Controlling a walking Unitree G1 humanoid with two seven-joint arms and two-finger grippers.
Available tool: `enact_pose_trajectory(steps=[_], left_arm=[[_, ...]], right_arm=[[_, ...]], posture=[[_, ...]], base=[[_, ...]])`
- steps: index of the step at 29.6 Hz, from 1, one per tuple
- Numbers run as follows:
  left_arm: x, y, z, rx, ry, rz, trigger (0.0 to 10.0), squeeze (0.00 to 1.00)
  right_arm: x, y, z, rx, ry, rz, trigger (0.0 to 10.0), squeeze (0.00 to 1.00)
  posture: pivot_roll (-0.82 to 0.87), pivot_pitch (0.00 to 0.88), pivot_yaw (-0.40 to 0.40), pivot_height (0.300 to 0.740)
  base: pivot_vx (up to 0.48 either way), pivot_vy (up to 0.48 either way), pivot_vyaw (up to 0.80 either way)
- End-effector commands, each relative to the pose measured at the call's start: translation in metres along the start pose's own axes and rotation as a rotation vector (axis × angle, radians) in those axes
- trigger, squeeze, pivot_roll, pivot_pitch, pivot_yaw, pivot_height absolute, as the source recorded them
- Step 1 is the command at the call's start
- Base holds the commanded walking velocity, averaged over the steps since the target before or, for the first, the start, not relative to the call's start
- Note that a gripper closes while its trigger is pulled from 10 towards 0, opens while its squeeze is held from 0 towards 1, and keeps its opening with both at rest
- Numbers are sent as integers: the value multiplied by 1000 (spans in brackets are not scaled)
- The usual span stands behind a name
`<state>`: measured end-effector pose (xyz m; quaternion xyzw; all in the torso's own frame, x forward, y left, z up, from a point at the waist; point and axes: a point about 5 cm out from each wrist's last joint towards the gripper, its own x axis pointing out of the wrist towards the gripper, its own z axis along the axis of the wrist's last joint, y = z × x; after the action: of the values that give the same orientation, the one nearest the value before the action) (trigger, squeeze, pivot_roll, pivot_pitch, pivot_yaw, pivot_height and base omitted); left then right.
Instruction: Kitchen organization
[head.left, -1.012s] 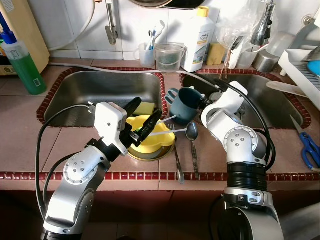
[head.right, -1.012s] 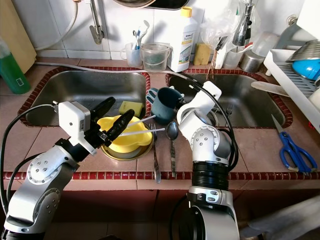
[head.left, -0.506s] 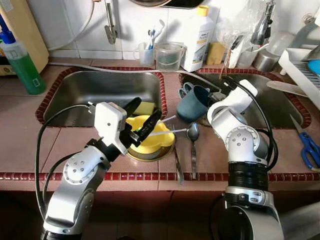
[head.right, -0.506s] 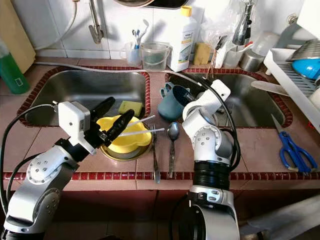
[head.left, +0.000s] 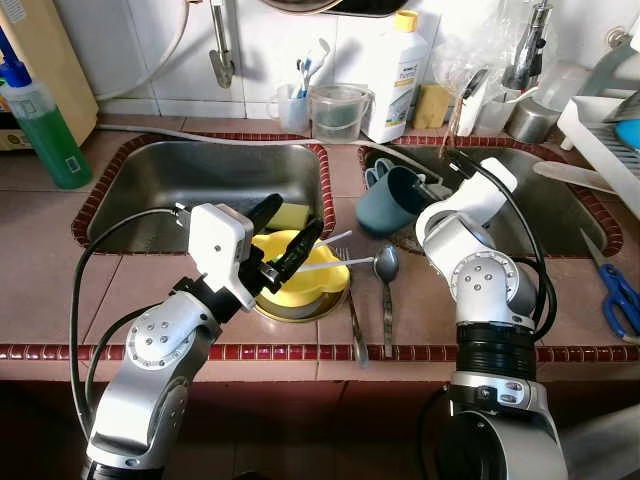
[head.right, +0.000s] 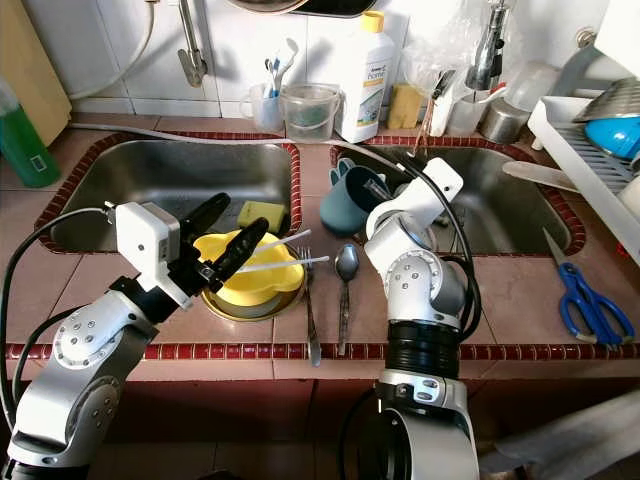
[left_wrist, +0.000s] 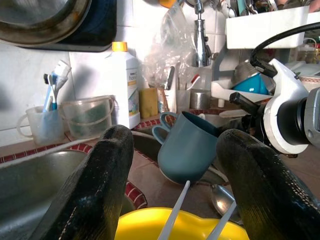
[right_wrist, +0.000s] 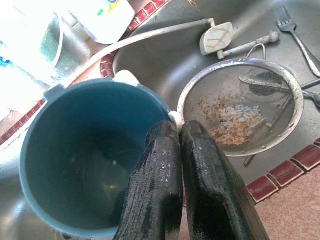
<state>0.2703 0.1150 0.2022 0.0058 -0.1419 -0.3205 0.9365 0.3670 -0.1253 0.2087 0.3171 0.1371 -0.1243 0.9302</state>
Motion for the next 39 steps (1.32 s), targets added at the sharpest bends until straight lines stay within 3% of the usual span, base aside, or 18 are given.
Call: enact_pose_trajectory(steps=[1, 8, 11, 19, 20, 21, 22, 23, 29, 36, 39], left_arm=[[1, -1, 6, 21, -18, -2, 10000, 0], [1, 0, 5, 18, -16, 1, 10000, 0], [2, 0, 5, 12, -16, 5, 10000, 0], [3, 2, 2, -26, -10, 29, 10000, 0], [4, 3, 2, -40, -6, 34, 10000, 0], [4, 4, 1, -46, -3, 36, 10000, 0], [5, 5, 1, -49, 1, 38, 10000, 0], [5, 6, 0, -56, 8, 46, 10000, 0], [11, 17, 1, -108, 32, 86, 10000, 0], [18, 32, 1, -89, 55, 129, 10000, 0], [21, 39, 3, -75, 64, 136, 10000, 0]], right_arm=[[1, 2, 1, -17, -12, -2, 0, 0], [1, 3, 10, -71, -97, 20, 0, 0], [-1, 7, 20, -145, -189, 47, 0, 0], [-6, 15, 37, -233, -321, 123, 0, 0], [-7, 16, 41, -271, -364, 134, 2824, 0], [-8, 16, 42, -286, -379, 133, 2824, 0], [-8, 17, 43, -300, -393, 137, 4549, 0], [-9, 17, 45, -329, -421, 147, 10000, 0], [-14, 17, 51, -387, -532, 262, 10000, 0], [-28, 16, 54, -488, -684, 437, 10000, 0], [-29, 8, 52, -485, -689, 452, 10000, 0]], posture=[[-47, 80, -25, 703], [-48, 74, -25, 703], [-49, 68, -26, 703], [-51, 60, -25, 703], [-50, 55, -25, 703], [-50, 54, -25, 703], [-50, 52, -24, 703], [-50, 50, -23, 703], [-51, 44, -16, 703], [-56, 48, -6, 703], [-59, 51, -3, 703]], base=[[0, 0, 0], [0, 0, 0], [0, 0, 0], [0, 0, 0], [0, 0, 0], [0, 0, 0], [0, 0, 0], [0, 0, 0], [0, 0, 0], [0, 0, 0], [0, 0, 0]])
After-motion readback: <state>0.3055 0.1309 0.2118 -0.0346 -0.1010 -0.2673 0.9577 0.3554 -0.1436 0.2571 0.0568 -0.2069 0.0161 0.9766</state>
